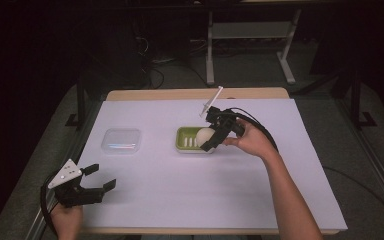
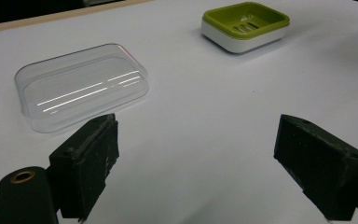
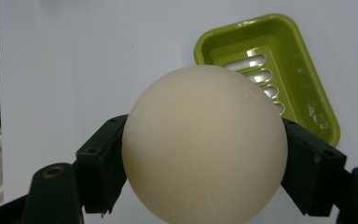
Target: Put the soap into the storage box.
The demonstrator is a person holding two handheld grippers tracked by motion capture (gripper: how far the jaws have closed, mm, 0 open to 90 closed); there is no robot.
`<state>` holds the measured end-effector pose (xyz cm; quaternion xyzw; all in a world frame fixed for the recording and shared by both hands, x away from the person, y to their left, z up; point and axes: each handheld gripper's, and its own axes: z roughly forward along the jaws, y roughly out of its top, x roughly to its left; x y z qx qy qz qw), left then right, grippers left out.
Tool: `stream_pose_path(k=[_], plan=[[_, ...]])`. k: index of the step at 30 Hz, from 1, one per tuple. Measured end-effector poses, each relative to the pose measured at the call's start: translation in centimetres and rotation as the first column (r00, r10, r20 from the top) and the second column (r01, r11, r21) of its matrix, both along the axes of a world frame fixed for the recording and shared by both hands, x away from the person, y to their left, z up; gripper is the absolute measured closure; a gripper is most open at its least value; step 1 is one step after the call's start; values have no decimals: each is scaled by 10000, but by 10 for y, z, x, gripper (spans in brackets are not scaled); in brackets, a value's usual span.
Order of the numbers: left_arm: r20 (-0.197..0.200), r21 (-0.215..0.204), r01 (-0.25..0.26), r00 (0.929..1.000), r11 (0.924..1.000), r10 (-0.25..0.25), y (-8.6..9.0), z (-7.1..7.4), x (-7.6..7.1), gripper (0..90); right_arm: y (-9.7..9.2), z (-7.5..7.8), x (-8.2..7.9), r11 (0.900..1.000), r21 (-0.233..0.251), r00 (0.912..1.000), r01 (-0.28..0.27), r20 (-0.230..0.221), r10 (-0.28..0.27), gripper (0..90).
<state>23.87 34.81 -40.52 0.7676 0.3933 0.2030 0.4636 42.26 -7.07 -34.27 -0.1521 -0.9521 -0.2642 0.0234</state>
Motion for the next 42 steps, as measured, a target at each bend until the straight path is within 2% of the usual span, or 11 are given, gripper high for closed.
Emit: stream_pose_path(k=[2,5,10,16,18,24,42], plan=[[-16,-14,-12,10000,10000,12,0,0,0,133,2,2,1,9999,158,10000,39,6,-39,239],[-8,-44,-25,10000,10000,25,0,0,-1,133,7,3,5,10000,-72,10000,-15,83,16,239],[-20,-96,-80,10000,9999,80,1,0,-1,133,14,5,12,10000,-83,10000,-41,24,41,239],[7,-148,-138,9999,9998,138,3,0,-1,132,21,8,19,9994,-338,10000,-33,24,34,239],[6,-43,-94,10000,9999,94,5,0,-1,132,23,9,21,9999,-141,10000,-55,13,55,238],[-26,-5,-131,9999,9999,131,4,0,-1,133,28,11,23,9998,-162,9999,-72,148,74,238],[-3,-88,-132,9999,9999,132,4,0,-1,132,39,-5,35,9994,-339,10000,-21,-47,19,238]])
